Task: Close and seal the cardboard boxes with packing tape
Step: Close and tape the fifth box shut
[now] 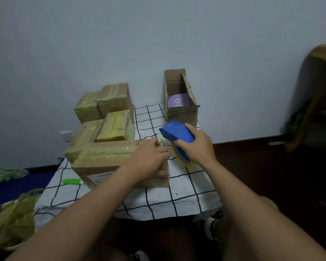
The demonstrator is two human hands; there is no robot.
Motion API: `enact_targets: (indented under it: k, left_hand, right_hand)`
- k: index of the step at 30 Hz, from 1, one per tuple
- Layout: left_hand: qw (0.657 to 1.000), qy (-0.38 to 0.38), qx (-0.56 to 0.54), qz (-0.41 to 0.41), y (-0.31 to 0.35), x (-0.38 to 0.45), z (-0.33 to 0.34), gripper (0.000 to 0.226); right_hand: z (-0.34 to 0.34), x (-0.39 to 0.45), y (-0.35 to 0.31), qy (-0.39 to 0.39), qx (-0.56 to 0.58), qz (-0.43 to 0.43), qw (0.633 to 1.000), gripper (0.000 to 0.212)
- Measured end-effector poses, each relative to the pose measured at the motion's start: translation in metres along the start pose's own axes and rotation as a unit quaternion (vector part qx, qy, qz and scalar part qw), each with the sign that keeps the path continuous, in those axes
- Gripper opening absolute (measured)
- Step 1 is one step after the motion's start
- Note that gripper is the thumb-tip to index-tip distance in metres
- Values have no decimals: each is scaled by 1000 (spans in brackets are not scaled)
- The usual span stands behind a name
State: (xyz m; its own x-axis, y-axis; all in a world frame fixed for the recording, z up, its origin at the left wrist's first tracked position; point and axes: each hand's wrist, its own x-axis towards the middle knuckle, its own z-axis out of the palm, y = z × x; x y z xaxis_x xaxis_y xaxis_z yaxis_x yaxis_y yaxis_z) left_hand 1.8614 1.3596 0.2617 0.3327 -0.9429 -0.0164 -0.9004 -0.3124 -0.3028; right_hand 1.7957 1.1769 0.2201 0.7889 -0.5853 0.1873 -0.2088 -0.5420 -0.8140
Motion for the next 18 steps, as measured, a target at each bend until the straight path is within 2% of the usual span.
enact_targets:
  k: [4, 7, 18]
  left_hand:
    - [997, 48, -46, -28, 4, -8, 7, 61]
    - [992, 42, -90, -82, 11, -14, 12, 73]
    - [986, 54, -102, -123, 30, -19, 19, 53]
  right_hand:
    - [10, -12, 9, 19, 19, 19, 999, 74]
    - [13, -19, 17, 35, 29, 20, 999, 74]
    - [10, -23, 23, 40, 36, 17, 998, 74]
